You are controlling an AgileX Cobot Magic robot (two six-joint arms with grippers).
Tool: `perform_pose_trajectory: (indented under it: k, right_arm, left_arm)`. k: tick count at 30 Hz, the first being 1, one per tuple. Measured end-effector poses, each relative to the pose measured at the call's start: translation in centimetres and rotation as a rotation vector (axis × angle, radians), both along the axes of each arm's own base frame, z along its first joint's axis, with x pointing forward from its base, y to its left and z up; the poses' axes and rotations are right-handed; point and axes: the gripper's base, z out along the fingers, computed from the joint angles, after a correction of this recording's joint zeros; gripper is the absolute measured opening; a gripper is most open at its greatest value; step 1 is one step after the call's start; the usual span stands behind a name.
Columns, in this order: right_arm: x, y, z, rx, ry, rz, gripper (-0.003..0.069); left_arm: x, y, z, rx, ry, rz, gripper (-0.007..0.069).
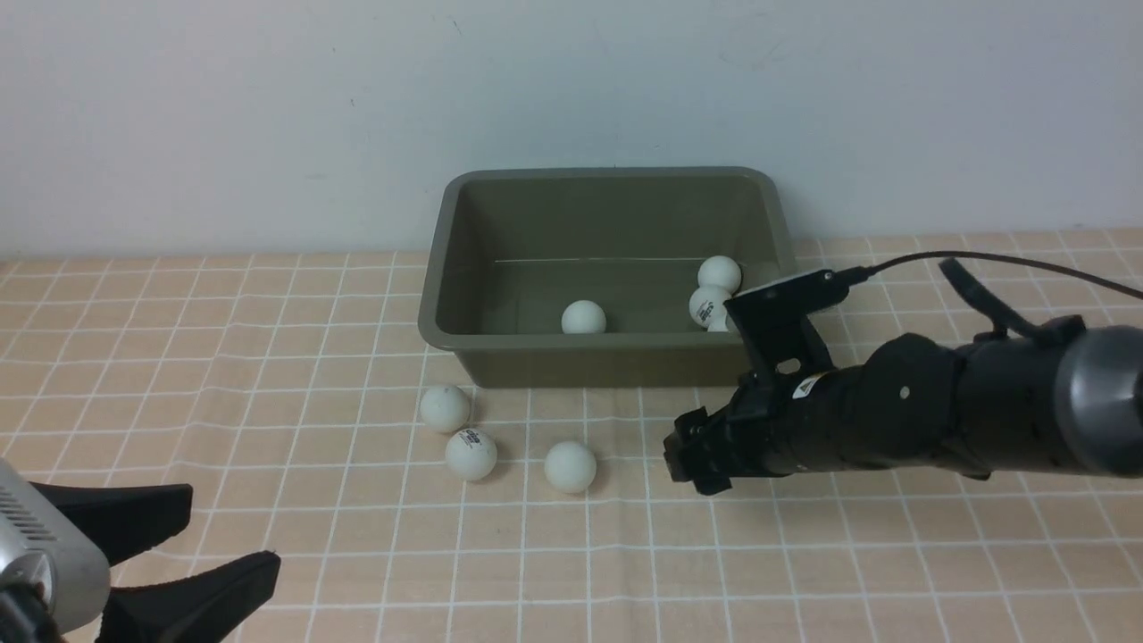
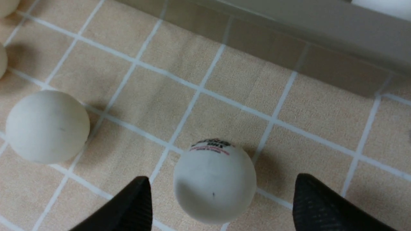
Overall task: Put the table tennis balls into the box on the light coffee tablecloth.
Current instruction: 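Reach for and grasp a ping pong ball on the table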
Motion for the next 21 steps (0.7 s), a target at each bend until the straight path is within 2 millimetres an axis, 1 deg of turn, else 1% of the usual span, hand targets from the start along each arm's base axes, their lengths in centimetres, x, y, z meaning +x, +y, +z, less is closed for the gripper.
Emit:
perform_pose_trajectory:
  k: [7, 13, 18, 20, 21]
  right_arm:
    - [0.9, 0.7, -0.4, -0.002, 0.011, 0.014, 0.0489]
    - [1.5, 1.1, -0.4, 0.003, 0.018, 0.026, 0.0483]
    - [1.5, 1.2, -1.5, -0.010, 0.056, 0.032, 0.0479]
    - [1.5, 1.2, -2.0, -0.016, 0.068, 0.033, 0.0455]
    - [1.5, 1.2, -2.1, -0.017, 0.070, 0.033, 0.0430]
  left_arm:
    - [0.0, 0.0, 0.0, -0.002, -0.003, 0.003, 0.0413]
    - [0.1, 0.0, 0.1, -0.003, -0.009, 0.009, 0.0413]
    - [0.1, 0.1, 0.1, -0.003, -0.011, 0.009, 0.0413]
    - [0.1, 0.1, 0.1, -0.002, -0.012, 0.010, 0.0413]
    - [0.1, 0.1, 0.1, -0.001, -0.012, 0.009, 0.0413]
